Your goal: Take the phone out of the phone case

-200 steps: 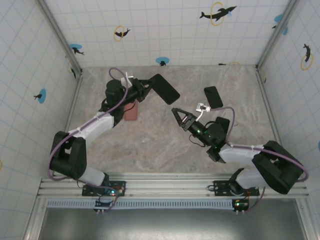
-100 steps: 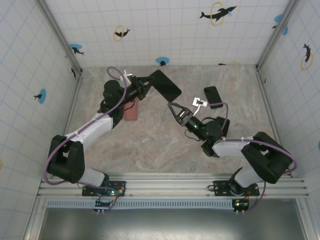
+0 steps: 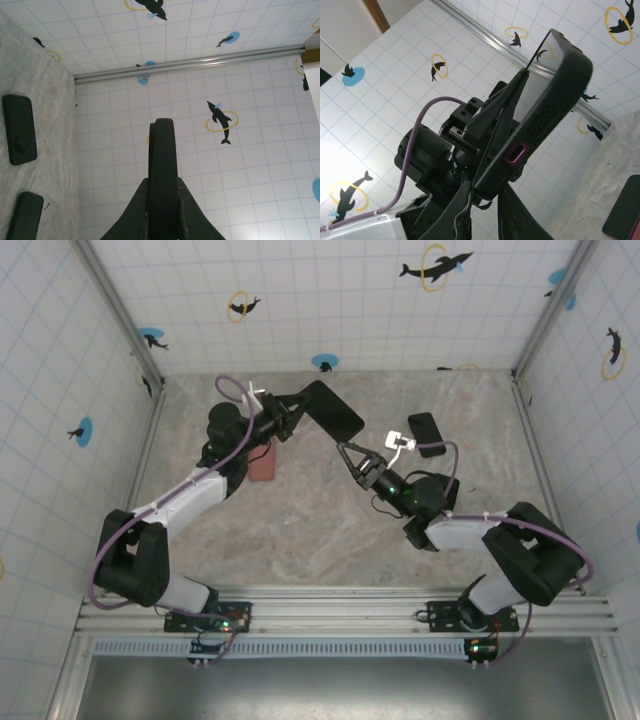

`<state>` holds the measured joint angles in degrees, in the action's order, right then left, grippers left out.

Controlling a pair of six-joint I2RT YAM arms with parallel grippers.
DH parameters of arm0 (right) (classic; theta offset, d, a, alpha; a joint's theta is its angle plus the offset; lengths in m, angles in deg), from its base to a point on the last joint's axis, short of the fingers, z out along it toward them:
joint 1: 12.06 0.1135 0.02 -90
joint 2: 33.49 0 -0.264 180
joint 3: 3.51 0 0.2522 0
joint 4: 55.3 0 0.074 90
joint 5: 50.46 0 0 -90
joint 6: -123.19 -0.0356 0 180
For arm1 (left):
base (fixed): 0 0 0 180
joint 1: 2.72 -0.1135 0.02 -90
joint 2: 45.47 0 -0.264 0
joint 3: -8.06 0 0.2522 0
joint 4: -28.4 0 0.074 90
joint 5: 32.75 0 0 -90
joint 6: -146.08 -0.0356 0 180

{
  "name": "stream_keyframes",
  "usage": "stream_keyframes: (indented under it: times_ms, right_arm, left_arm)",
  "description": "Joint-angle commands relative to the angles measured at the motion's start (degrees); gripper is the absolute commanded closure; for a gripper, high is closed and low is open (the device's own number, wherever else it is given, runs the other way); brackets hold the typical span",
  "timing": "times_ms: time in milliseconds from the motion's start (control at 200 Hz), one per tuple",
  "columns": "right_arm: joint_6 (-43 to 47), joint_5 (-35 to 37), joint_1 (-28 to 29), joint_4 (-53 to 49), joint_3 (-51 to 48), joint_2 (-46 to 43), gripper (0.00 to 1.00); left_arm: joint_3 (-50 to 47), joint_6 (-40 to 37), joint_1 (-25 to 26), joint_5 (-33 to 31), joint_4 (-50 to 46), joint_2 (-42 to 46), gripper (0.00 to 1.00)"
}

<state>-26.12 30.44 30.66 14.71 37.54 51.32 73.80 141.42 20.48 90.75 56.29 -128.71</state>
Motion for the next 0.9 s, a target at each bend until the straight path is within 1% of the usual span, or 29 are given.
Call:
stream_keyframes:
  times_ms: [0, 115, 290, 355, 425, 500, 611, 756, 781, 896]
  right_arm:
    - [7.1, 0.1, -1.3, -9.7, 1.6, -1.3, 0.83]
    - [8.4, -0.1, -3.3, -11.1, 0.8, -1.2, 0.85]
    - [12.3, -0.9, -4.6, -17.9, 1.3, -1.5, 0.86]
    - [12.3, -1.2, -5.2, -18.3, 1.0, -1.6, 0.86]
    - [11.4, -2.5, -5.8, -15.7, 0.5, -1.8, 0.85]
    - [11.0, -5.4, -6.0, -13.1, 0.7, -2.1, 0.8]
    - [8.2, -11.6, -5.8, -5.5, 0.8, -1.9, 0.67]
    - [2.5, -12.4, -5.1, 4.0, -0.1, -2.3, 0.52]
    - [1.9, -14.2, -4.9, 4.6, 0.1, -2.4, 0.5]
    - [-0.1, -13.4, -4.5, 4.4, 0.4, -2.8, 0.49]
  left_arm:
    - [1.2, 3.1, 0.8, 1.0, 5.5, 3.0, 1.0]
    - [0.8, 3.5, 0.8, 1.0, 5.2, 3.9, 1.0]
    - [-0.2, 5.2, 0.7, 1.0, 6.4, 4.5, 1.0]
    - [-0.5, 5.1, 0.8, 1.0, 6.2, 4.7, 1.0]
    - [-0.8, 3.6, 0.8, 0.8, 4.5, 5.1, 1.0]
    - [-1.4, 2.4, 0.8, 0.4, 3.4, 5.4, 1.0]
    - [-0.5, -1.5, 0.8, -0.6, 0.3, 5.1, 1.0]
    - [0.0, -3.0, 0.7, -1.7, 0.2, 4.2, 1.0]
    - [0.1, -3.3, 0.8, -1.8, 0.2, 4.0, 1.0]
    - [0.1, -3.0, 0.5, -1.6, 1.1, 3.0, 1.0]
